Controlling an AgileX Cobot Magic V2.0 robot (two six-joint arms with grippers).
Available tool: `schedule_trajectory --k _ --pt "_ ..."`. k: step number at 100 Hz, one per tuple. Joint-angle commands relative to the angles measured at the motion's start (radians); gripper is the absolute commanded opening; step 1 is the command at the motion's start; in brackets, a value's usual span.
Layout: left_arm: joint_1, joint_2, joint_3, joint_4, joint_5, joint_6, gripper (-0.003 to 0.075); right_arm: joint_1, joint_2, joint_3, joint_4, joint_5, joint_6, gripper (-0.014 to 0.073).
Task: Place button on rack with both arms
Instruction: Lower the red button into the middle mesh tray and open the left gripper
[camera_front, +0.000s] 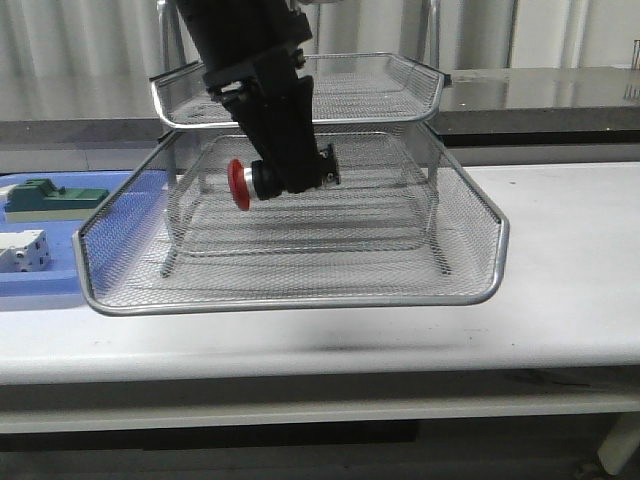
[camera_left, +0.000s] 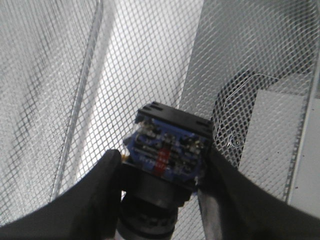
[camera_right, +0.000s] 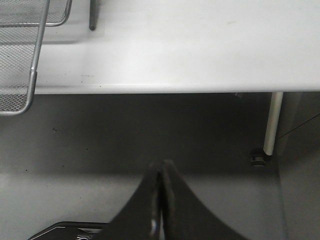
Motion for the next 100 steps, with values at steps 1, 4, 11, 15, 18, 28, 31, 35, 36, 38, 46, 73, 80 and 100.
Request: schedule_trajectory --k 1,4,11,15,18,28,31,35,36,38,46,73,80,100 --pt "-0.006 -0.044 -0.026 -0.024 -0.012 -0.008 -0.002 -0.007 0.003 -0.035 -0.011 -0.047 -0.007 -0.0067" --pt "-0.006 -0.04 -0.026 -0.024 -0.01 -0.008 -0.002 -0.007 0.003 -0.035 -0.011 -0.047 -0.007 -0.0067" --pt "-0.006 -0.04 -0.026 -0.024 -0.01 -0.008 -0.002 -0.007 0.003 -0.035 -0.011 -0.047 -0.007 -0.0067" --pt "-0.006 -0.04 -0.026 -0.023 -0.01 -0.008 -0.002 -0.007 0.003 -0.035 -0.011 -0.047 -0.007 -0.0067" --pt "-0.006 -0.04 -0.026 -0.023 -0.01 -0.008 -0.0019 -0.007 0.003 -0.035 -0.011 -0.047 -0.007 -0.0067" --pt "-0.006 -0.04 -0.026 -0.018 -0.003 -0.008 -0.0018 -0.007 0.003 -0.035 -0.011 -0.047 -0.007 -0.0067" --pt "-0.006 -0.04 -0.026 -0.018 -0.001 -0.008 -0.0018 -0.007 0.003 -0.035 -0.011 -0.047 -0.007 -0.0067" --pt "-0.006 -0.04 -0.026 -0.018 0.002 -0.008 -0.0013 -0.007 0.003 -0.035 -0.011 -0.047 -0.007 -0.0067" --pt "-0.006 -0.04 -0.026 -0.018 0.004 -0.008 -0.0009 -0.007 0.003 -0.035 -0.011 -0.047 -0.007 -0.0067" --pt "-0.006 -0.04 -0.026 -0.018 0.007 -0.008 0.0 -0.007 0.003 -0.035 -0.011 -0.047 -0.007 -0.0067" --pt "-0.006 -0.04 -0.026 -0.018 0.011 -0.008 0.0059 -0.007 0.003 -0.035 -0.011 -0.047 -0.007 -0.0067" --pt "-0.006 -0.04 -0.026 -0.007 0.014 -0.008 0.0411 -0.007 0.003 -0.035 -0.011 -0.047 -0.007 -0.0067" --pt "-0.006 -0.04 -0.026 -0.007 0.014 -0.008 0.0463 -0.007 0.003 -0.035 -0.011 -0.047 -0.007 -0.0067" --pt "-0.006 -0.04 -0.026 -0.007 0.016 -0.008 0.052 -0.007 0.003 -0.035 -0.011 -0.047 -0.007 -0.0067"
